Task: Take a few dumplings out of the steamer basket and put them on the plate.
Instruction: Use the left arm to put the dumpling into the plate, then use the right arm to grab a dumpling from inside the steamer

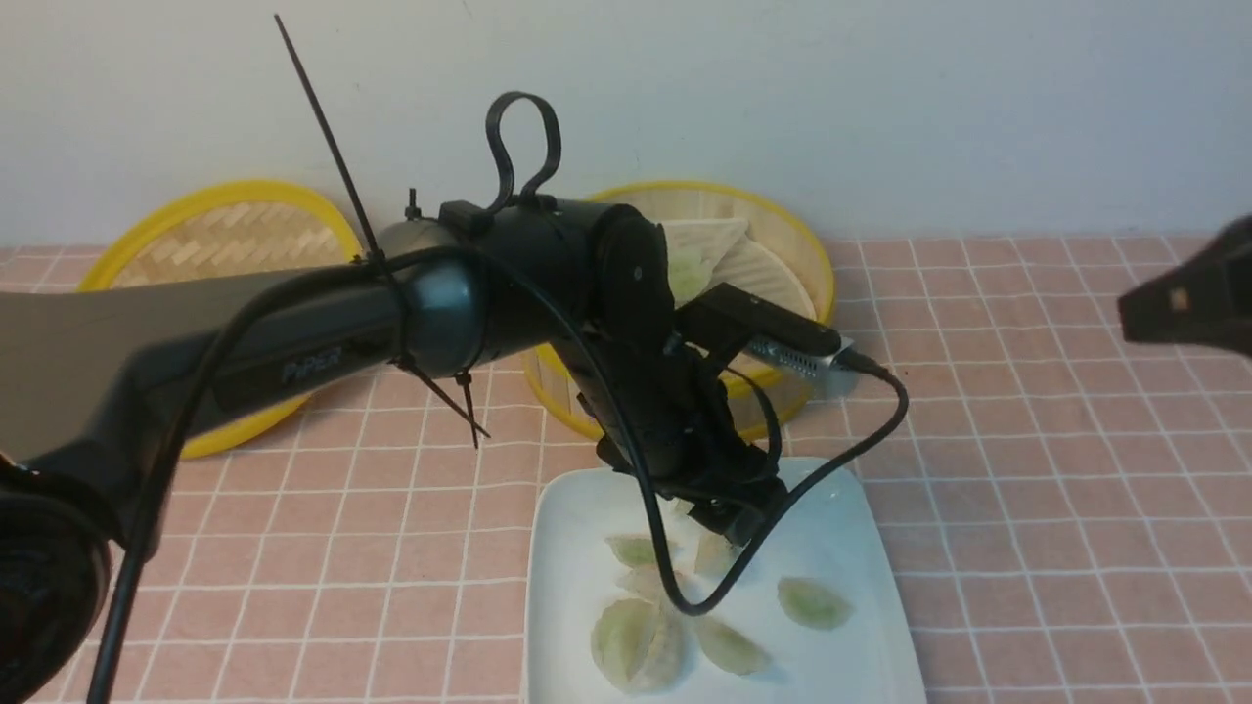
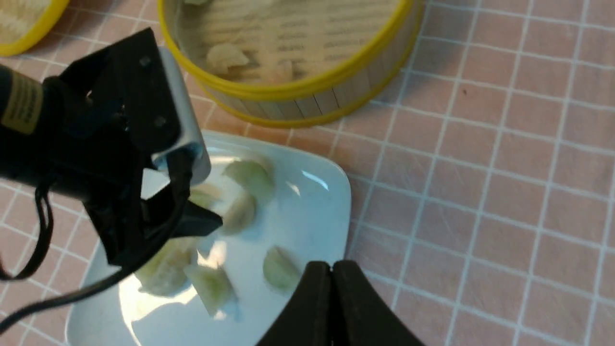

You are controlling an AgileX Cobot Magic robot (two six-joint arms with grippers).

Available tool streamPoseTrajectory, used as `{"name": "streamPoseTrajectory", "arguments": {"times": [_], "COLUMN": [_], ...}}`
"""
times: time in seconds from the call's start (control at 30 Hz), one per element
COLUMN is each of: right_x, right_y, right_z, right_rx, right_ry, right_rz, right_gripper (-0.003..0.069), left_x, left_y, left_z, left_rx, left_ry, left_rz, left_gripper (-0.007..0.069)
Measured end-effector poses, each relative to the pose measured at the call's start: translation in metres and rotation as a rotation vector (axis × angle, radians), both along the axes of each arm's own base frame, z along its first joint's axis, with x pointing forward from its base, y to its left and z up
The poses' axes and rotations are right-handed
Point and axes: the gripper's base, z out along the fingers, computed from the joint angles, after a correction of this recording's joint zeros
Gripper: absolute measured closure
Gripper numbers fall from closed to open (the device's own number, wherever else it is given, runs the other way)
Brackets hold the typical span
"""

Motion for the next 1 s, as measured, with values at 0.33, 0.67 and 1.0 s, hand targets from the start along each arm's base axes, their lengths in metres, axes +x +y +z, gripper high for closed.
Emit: {"name": "streamPoseTrajectory", "arguments": {"times": [0.33,0.67,1.0], "right_x": [0.127,0.255,0.298], "right_y": [0.055,0.128,0.149], "right_z": [-0.022,-0.112,-0.202], "right_rx": [-0.034,-0.087,-0.084], "right_ry": [0.029,0.008,0.086], "right_rz": [0.139,0.257,0.281], "right_gripper": [0.0657,0.0437,0.0184], "left_x": [-0.003,-0.079,-0.14], "left_y": [0.104,0.153,0.178], "left_z": [0.112,0.164,0.202], "left_rx": [-0.068,-0.12,-0.144], "left_ry": [-0.097,-0.181,-0.294], "left_rz": [0.229,0.281,0.307], "left_gripper": [0.0624,0.0631,0.0631]}}
